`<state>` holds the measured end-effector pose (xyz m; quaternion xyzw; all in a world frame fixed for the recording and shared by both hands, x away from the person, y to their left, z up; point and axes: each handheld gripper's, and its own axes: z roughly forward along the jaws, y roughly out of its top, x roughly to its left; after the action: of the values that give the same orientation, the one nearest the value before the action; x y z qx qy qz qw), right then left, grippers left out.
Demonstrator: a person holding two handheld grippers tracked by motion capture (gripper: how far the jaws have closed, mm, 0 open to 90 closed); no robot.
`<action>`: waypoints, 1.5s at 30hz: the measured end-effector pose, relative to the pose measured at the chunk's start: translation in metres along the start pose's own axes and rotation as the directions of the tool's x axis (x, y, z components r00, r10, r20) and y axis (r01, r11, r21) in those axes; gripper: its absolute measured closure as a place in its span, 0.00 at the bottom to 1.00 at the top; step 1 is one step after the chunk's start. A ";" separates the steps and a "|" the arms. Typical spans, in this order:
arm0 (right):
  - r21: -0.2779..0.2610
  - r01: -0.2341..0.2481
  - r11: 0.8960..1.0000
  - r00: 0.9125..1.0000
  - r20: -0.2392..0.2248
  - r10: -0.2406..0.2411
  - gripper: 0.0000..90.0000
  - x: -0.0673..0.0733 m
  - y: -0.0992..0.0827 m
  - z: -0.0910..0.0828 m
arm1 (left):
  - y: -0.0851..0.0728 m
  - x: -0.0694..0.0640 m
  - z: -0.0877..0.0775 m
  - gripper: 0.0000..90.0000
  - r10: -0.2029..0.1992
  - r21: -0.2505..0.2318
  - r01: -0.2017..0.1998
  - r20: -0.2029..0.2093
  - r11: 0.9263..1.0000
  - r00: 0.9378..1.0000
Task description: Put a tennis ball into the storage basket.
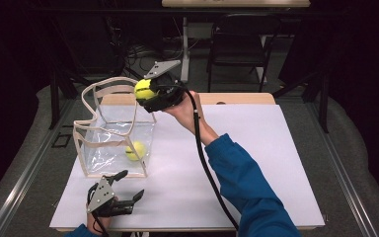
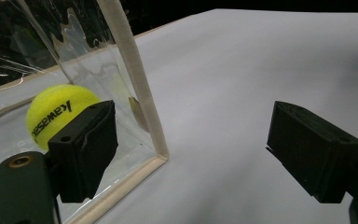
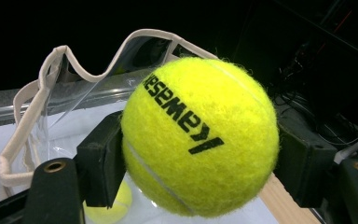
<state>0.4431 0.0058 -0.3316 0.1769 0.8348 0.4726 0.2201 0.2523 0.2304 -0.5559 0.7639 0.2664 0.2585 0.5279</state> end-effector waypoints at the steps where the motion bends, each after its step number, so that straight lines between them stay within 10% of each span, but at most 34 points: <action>1: 0.001 -0.001 1.000 1.000 -0.001 0.001 0.29 0.000 0.000 0.001 | 0.000 0.000 0.000 0.18 0.000 -0.001 0.000 0.001 1.000 1.000; 45: -0.019 0.031 0.999 0.999 -0.030 -0.032 0.29 0.017 0.017 0.017 | 0.000 0.000 0.000 0.18 0.000 -0.004 0.000 0.003 1.000 1.000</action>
<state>0.4394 0.0343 -0.3278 0.1543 0.8365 0.4793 0.2163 0.2520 0.2306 -0.5555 0.7633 0.2652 0.2577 0.5297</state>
